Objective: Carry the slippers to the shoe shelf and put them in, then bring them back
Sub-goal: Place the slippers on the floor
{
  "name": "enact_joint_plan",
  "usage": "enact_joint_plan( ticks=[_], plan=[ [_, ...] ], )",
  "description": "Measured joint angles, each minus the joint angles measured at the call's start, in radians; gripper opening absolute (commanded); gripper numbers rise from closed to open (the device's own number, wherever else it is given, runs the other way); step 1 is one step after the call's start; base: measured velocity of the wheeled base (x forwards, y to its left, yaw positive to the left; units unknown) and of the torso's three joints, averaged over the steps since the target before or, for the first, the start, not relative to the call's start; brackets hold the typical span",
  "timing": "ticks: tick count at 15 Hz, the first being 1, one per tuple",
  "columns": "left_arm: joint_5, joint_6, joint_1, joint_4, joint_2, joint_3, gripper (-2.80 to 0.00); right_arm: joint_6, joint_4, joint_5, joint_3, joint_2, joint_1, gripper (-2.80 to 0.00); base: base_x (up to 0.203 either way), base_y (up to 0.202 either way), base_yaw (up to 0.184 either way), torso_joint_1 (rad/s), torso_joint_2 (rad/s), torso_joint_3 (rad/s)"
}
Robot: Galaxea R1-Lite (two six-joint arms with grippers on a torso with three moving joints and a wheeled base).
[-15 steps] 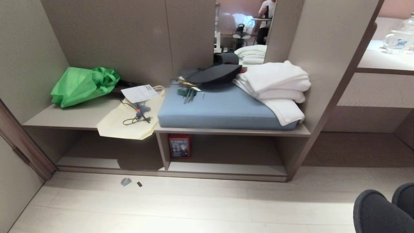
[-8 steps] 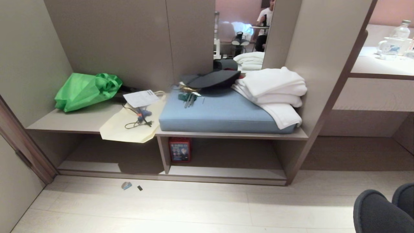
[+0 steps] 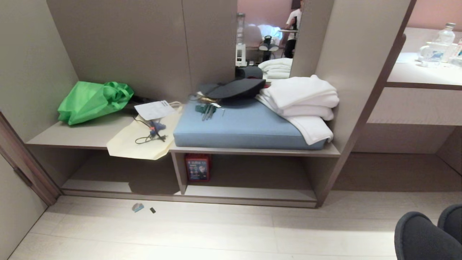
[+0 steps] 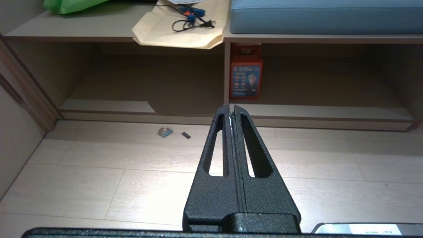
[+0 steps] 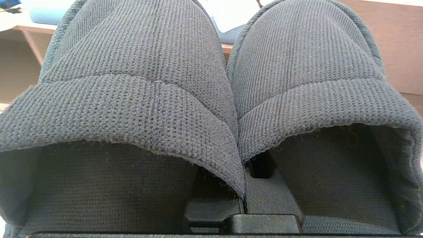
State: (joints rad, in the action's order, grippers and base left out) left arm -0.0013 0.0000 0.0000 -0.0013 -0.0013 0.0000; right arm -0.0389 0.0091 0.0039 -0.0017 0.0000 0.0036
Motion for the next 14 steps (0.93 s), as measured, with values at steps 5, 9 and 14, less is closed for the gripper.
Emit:
enact_joint_plan(
  ticks=[5,9,14],
  plan=[
    [0.0,0.0,0.0,0.0,0.0,0.0,-2.8,0.0,0.0,0.0,0.0,0.0,0.0,-2.8,0.0,-0.195,0.002,0.002,0.0,0.002],
    [0.001,-0.001,0.0,0.0,0.0,0.0,-2.8,0.0,0.0,0.0,0.0,0.0,0.0,-2.8,0.0,-0.198,0.003,0.001,0.0,0.003],
    [0.0,-0.001,0.0,0.0,0.0,0.0,-2.8,0.0,0.0,0.001,0.0,0.0,0.0,-2.8,0.0,-0.199,0.002,0.001,0.0,0.002]
  ],
)
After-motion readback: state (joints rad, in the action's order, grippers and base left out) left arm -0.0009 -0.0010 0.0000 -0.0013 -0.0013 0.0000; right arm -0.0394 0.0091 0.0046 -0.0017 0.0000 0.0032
